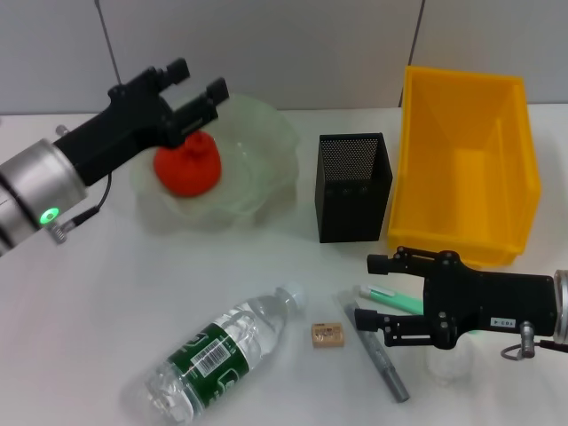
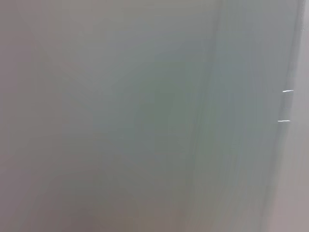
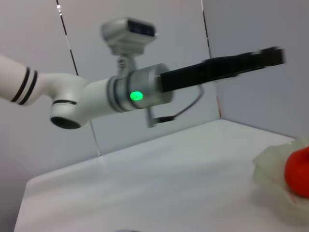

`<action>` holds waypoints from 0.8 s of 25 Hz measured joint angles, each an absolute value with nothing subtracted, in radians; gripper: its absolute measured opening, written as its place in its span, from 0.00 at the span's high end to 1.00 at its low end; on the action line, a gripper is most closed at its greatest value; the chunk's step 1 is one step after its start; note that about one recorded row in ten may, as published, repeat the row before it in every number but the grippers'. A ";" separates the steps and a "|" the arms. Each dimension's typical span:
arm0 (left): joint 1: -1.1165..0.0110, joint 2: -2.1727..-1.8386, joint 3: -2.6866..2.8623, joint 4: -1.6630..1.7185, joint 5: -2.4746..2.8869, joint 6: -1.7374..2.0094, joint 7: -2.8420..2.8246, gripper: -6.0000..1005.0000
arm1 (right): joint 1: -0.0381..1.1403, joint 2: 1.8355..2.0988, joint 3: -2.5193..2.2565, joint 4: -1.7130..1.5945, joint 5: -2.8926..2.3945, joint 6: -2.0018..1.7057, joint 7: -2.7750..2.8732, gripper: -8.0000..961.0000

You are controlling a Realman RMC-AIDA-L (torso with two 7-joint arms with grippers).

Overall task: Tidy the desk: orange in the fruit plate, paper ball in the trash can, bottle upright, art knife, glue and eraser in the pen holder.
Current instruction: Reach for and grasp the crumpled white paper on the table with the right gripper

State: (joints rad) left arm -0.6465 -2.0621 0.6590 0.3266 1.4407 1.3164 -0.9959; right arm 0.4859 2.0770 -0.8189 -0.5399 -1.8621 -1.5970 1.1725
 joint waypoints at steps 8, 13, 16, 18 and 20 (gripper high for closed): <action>-0.447 -1.985 0.925 0.530 1.455 1.565 -1.285 0.28 | 0.479 2.076 -0.785 -0.530 -1.820 -1.600 1.190 0.13; -0.399 -1.947 0.940 0.521 1.516 1.656 -1.290 0.28 | 0.489 2.075 -0.725 -0.542 -1.818 -1.608 1.266 0.13; -0.399 -1.947 0.940 0.521 1.516 1.656 -1.290 0.28 | 0.512 2.070 -0.731 -0.609 -1.822 -1.634 1.381 0.13; -0.389 -1.946 0.938 0.527 1.616 1.696 -1.276 0.28 | 0.537 2.059 -0.756 -0.678 -1.843 -1.672 1.483 0.13; -0.391 -1.952 0.940 0.529 1.660 1.716 -1.259 0.24 | 0.570 2.043 -0.798 -0.761 -1.880 -1.711 1.605 0.13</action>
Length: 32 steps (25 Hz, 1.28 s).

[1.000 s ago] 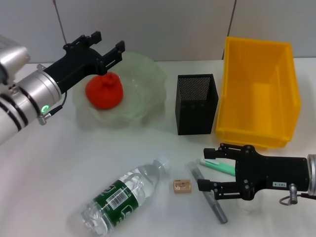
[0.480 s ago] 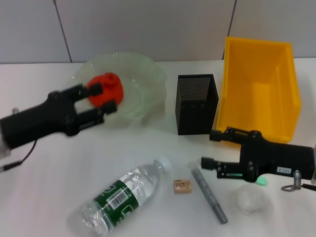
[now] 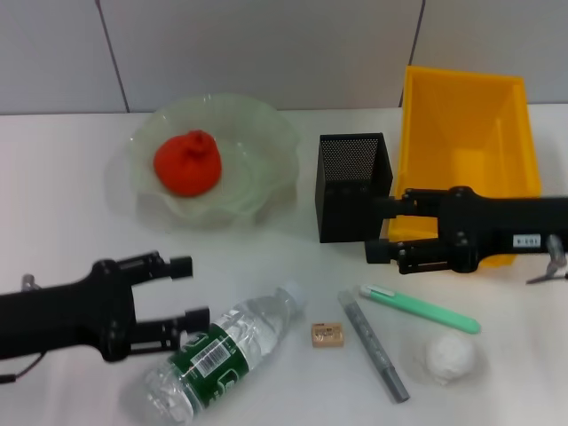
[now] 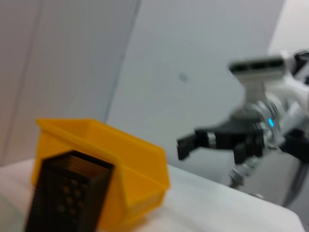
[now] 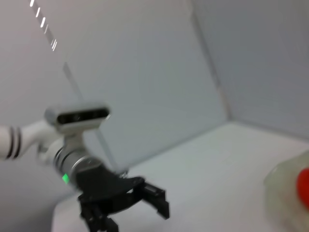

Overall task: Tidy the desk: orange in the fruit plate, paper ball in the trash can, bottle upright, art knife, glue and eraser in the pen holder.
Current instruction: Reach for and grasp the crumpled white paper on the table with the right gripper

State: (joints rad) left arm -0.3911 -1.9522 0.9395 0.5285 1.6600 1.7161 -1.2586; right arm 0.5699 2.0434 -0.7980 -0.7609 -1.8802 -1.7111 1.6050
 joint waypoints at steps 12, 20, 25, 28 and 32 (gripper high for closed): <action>-0.395 -1.960 0.934 0.530 1.702 1.761 -1.216 0.20 | 0.867 2.030 -0.961 -1.039 -2.463 -1.899 2.010 0.13; -0.397 -1.955 0.908 0.546 1.698 1.756 -1.218 0.20 | 0.876 2.068 -1.114 -1.111 -2.634 -1.901 2.082 0.14; -0.398 -1.958 0.895 0.546 1.699 1.755 -1.219 0.20 | 0.857 2.077 -1.174 -1.098 -2.669 -1.850 2.074 0.14; -0.398 -1.958 0.890 0.546 1.699 1.755 -1.221 0.20 | 0.852 2.077 -1.180 -1.084 -2.668 -1.833 2.057 0.14; -0.399 -1.958 0.887 0.546 1.699 1.758 -1.223 0.20 | 0.845 2.080 -1.189 -1.044 -2.667 -1.795 2.028 0.14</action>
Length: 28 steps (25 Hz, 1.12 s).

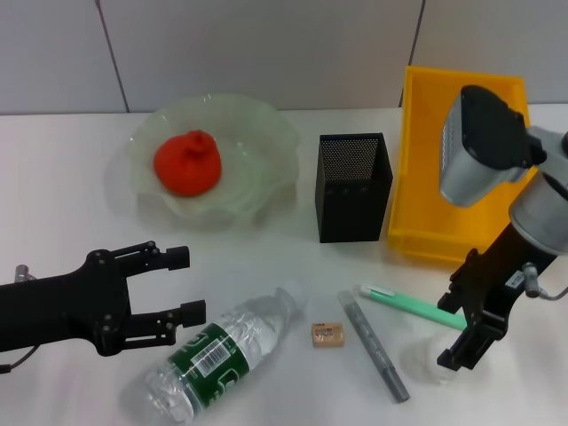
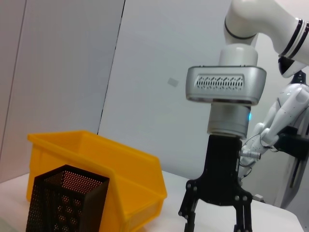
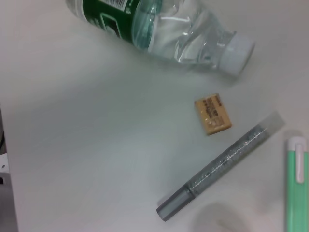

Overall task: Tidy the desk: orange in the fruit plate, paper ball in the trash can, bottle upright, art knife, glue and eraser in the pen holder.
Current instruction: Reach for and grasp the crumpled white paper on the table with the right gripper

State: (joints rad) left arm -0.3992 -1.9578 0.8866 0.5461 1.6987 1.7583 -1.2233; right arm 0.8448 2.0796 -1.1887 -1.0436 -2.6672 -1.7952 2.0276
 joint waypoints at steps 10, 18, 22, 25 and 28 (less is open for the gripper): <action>-0.395 -1.960 0.891 0.546 1.703 1.755 -1.215 0.20 | 0.829 2.085 -1.235 -0.969 -2.653 -1.711 1.980 0.14; -0.391 -1.960 0.892 0.546 1.727 1.755 -1.211 0.20 | 0.820 2.086 -1.262 -0.960 -2.650 -1.682 1.979 0.14; -0.391 -1.961 0.890 0.546 1.735 1.755 -1.209 0.20 | 0.815 2.086 -1.285 -0.951 -2.642 -1.670 1.979 0.15; -0.391 -1.962 0.889 0.546 1.738 1.755 -1.208 0.20 | 0.815 2.086 -1.287 -0.945 -2.641 -1.660 1.979 0.16; -0.390 -1.963 0.888 0.546 1.740 1.760 -1.207 0.20 | 0.812 2.086 -1.287 -0.940 -2.641 -1.652 1.979 0.26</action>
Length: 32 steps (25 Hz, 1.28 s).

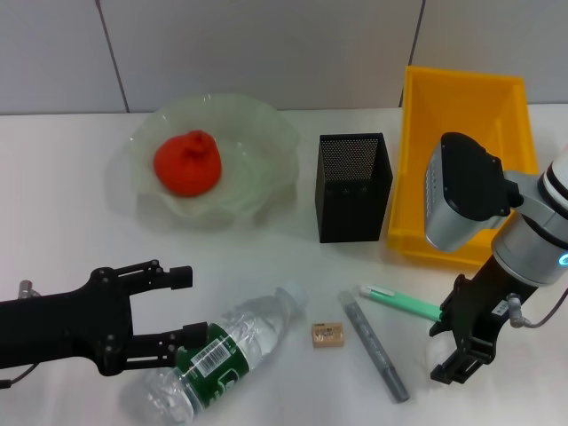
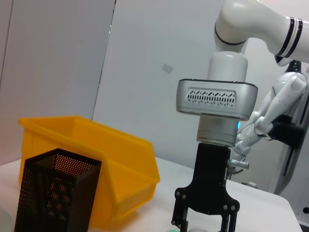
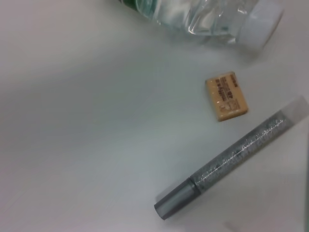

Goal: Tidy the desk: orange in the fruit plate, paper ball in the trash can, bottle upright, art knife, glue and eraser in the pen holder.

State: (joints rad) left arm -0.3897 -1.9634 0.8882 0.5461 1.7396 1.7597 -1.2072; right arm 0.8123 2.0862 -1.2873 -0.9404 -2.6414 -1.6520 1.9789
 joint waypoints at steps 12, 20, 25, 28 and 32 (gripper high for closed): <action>-0.390 -1.966 0.886 0.545 1.740 1.757 -1.207 0.20 | 0.783 2.079 -1.084 -1.196 -2.519 -1.788 2.001 0.44; -0.389 -1.968 0.887 0.544 1.735 1.755 -1.207 0.20 | 0.812 2.045 -0.835 -1.284 -2.542 -1.733 2.057 0.45; -0.390 -1.970 0.885 0.545 1.733 1.759 -1.207 0.20 | 0.810 2.041 -0.806 -1.233 -2.584 -1.583 2.087 0.45; -0.390 -1.970 0.885 0.545 1.733 1.759 -1.207 0.20 | 0.806 2.041 -0.808 -1.203 -2.603 -1.517 2.095 0.44; -0.392 -1.973 0.885 0.546 1.732 1.759 -1.207 0.20 | 0.788 2.045 -0.800 -1.205 -2.602 -1.468 2.096 0.39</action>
